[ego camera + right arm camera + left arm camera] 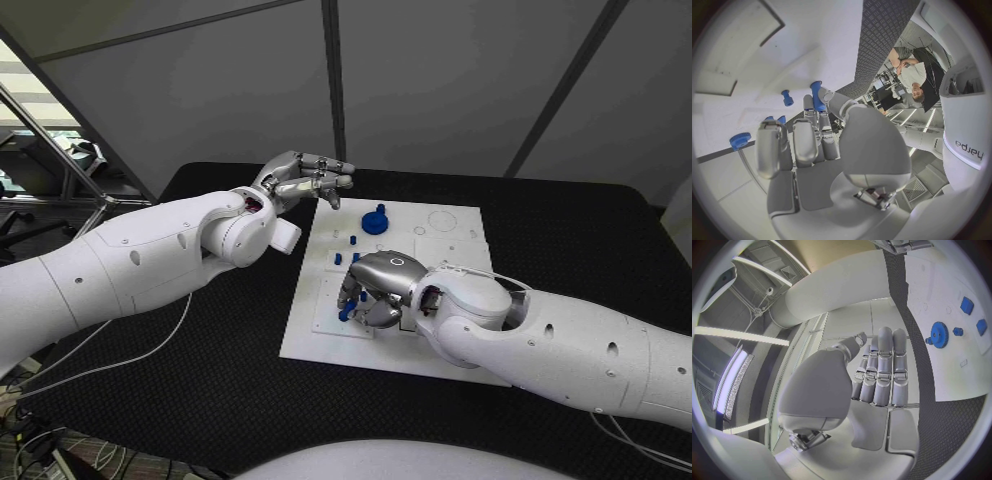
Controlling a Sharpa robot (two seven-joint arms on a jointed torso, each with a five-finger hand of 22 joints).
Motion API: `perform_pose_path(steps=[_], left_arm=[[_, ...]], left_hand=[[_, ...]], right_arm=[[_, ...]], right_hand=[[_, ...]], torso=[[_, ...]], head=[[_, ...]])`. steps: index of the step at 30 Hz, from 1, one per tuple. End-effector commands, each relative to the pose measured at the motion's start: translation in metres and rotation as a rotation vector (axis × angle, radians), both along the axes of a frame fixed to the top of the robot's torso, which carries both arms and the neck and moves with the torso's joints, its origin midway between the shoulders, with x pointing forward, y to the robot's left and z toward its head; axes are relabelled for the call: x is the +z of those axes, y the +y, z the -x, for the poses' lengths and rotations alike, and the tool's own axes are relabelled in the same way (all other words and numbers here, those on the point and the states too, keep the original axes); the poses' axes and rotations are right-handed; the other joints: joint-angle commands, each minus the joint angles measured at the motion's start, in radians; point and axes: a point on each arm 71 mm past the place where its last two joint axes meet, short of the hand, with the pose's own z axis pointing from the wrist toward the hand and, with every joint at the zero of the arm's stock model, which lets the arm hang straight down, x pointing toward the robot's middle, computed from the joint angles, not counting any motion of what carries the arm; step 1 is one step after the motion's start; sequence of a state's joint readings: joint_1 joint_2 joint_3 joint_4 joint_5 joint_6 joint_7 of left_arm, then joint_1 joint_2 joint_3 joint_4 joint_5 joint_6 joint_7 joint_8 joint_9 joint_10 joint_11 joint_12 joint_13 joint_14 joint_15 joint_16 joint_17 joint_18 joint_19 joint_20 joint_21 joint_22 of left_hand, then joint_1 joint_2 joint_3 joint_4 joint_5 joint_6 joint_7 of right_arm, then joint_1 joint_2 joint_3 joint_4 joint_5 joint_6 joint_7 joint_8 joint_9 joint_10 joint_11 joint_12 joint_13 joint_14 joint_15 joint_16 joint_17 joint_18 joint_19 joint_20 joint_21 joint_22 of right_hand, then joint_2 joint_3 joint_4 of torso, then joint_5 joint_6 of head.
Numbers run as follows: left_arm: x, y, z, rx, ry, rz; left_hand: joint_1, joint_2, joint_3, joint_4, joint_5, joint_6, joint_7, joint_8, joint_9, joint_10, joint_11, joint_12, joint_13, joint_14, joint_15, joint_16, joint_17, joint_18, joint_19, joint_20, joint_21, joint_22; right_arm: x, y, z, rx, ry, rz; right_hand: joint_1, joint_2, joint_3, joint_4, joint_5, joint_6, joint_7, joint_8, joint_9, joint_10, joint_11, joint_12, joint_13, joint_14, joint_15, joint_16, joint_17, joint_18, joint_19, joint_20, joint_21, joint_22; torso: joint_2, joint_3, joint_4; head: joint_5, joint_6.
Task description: Assemble the parts on the task board
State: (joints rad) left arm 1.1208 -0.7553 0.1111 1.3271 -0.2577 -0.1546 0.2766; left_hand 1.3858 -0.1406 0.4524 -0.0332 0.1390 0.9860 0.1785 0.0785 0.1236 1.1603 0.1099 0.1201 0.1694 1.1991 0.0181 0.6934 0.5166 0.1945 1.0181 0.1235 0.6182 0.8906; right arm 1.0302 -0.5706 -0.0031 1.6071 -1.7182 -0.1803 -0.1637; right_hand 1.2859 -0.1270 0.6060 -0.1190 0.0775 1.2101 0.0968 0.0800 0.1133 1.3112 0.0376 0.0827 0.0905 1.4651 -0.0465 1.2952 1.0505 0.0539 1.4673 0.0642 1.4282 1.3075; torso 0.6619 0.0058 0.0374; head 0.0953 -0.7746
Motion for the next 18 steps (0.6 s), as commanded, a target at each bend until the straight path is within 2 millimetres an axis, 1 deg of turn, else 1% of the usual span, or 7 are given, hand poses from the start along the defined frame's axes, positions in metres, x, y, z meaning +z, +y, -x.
perform_pose_path(steps=[1,8,11,13,15,17,18], left_arm=[[0.0011,-0.0008,-0.0001,-0.008,0.0,0.007],[0.0011,-0.0004,-0.0001,-0.008,0.0,0.007],[0.0011,-0.0004,0.0,-0.008,0.001,0.007],[0.0011,-0.0004,0.0001,-0.008,0.001,0.007],[0.001,-0.0004,0.0001,-0.009,0.001,0.007],[0.001,-0.0003,0.0001,-0.009,0.002,0.006],[0.001,-0.0003,0.0001,-0.009,0.002,0.006]], left_hand=[[-0.001,0.01,0.0,-0.007,0.002,-0.001,0.004,-0.004,0.002,-0.006,-0.001,-0.004,0.001,-0.003,0.007,-0.002,-0.001,-0.013,-0.002,0.003,-0.006,-0.001],[-0.001,0.01,0.0,-0.007,0.002,-0.001,0.004,-0.004,0.002,-0.006,-0.001,-0.004,0.001,-0.003,0.007,-0.002,-0.001,-0.013,-0.002,0.003,-0.006,-0.001],[-0.001,0.01,0.0,-0.007,0.002,-0.001,0.004,-0.004,0.002,-0.006,-0.001,-0.004,0.001,-0.003,0.007,-0.002,-0.001,-0.013,-0.002,0.003,-0.006,-0.001],[-0.001,0.01,0.0,-0.007,0.002,-0.001,0.004,-0.004,0.002,-0.006,-0.001,-0.004,0.001,-0.003,0.007,-0.002,-0.001,-0.013,-0.002,0.003,-0.006,-0.001],[-0.001,0.01,0.0,-0.007,0.002,-0.001,0.004,-0.004,0.002,-0.006,-0.001,-0.004,0.001,-0.003,0.007,-0.002,-0.001,-0.013,-0.002,0.003,-0.006,-0.001],[-0.001,0.01,0.0,-0.007,0.002,-0.001,0.004,-0.004,0.002,-0.006,-0.001,-0.004,0.001,-0.003,0.007,-0.002,-0.001,-0.013,-0.002,0.003,-0.006,-0.001],[-0.001,0.01,0.0,-0.007,0.002,-0.001,0.004,-0.004,0.002,-0.006,-0.001,-0.004,0.001,-0.003,0.007,-0.002,-0.001,-0.013,-0.002,0.003,-0.006,-0.001]], right_arm=[[-0.0027,-0.0006,-0.0004,0.009,-0.002,0.061],[-0.0026,0.002,0.0009,0.011,-0.005,0.065],[-0.0019,0.0031,0.0009,0.008,-0.012,0.055],[-0.0016,0.0041,0.0011,0.008,-0.017,0.047],[-0.0022,0.0046,0.0018,0.009,-0.019,0.04],[-0.0028,0.0049,0.0025,0.01,-0.02,0.032],[-0.0029,0.0051,0.0027,0.011,-0.023,0.025]], right_hand=[[0.01,0.015,0.0,0.0,0.0,0.001,0.006,0.004,0.0,0.006,-0.001,-0.003,0.001,0.016,0.0,0.0,0.001,-0.006,0.019,-0.005,0.004,0.039],[0.007,0.014,-0.002,0.0,-0.005,0.002,0.006,0.003,0.001,0.007,-0.001,-0.004,0.002,0.016,0.0,0.0,0.001,-0.006,0.019,-0.004,0.003,0.038],[0.003,0.011,-0.005,0.0,-0.009,0.0,0.006,0.001,0.002,0.005,-0.001,-0.008,0.002,0.015,0.001,-0.001,-0.001,-0.005,0.017,-0.004,0.002,0.035],[-0.006,0.003,-0.008,0.001,-0.013,-0.012,0.009,-0.008,0.001,-0.012,0.004,-0.018,-0.001,0.015,0.004,-0.003,-0.004,-0.005,0.015,-0.002,-0.001,0.031],[-0.02,-0.011,-0.01,0.003,-0.018,-0.035,0.017,-0.017,-0.003,-0.051,0.015,-0.024,-0.009,0.013,0.013,-0.007,-0.011,-0.003,0.011,0.003,-0.007,0.023],[-0.028,-0.022,-0.01,0.003,-0.021,-0.053,0.023,-0.02,-0.007,-0.076,0.023,-0.023,-0.015,0.011,0.019,-0.01,-0.017,-0.002,0.008,0.008,-0.012,0.015],[-0.039,-0.036,-0.013,0.004,-0.022,-0.075,0.024,-0.02,-0.013,-0.112,0.031,-0.023,-0.022,0.007,0.027,-0.019,-0.032,0.002,0.0,0.014,-0.024,-0.004]], torso=[[0.0,-0.0001,0.0005],[0.0,0.0001,0.0],[-0.001,-0.0008,0.0001],[-0.001,-0.001,0.0003],[0.0,-0.001,0.0002],[-0.001,-0.0006,0.0004],[-0.001,-0.0006,0.0004]], head=[[0.0,-0.002],[0.001,-0.003],[0.001,-0.002],[0.001,-0.002],[0.001,-0.002],[0.002,-0.001],[0.002,-0.001]])
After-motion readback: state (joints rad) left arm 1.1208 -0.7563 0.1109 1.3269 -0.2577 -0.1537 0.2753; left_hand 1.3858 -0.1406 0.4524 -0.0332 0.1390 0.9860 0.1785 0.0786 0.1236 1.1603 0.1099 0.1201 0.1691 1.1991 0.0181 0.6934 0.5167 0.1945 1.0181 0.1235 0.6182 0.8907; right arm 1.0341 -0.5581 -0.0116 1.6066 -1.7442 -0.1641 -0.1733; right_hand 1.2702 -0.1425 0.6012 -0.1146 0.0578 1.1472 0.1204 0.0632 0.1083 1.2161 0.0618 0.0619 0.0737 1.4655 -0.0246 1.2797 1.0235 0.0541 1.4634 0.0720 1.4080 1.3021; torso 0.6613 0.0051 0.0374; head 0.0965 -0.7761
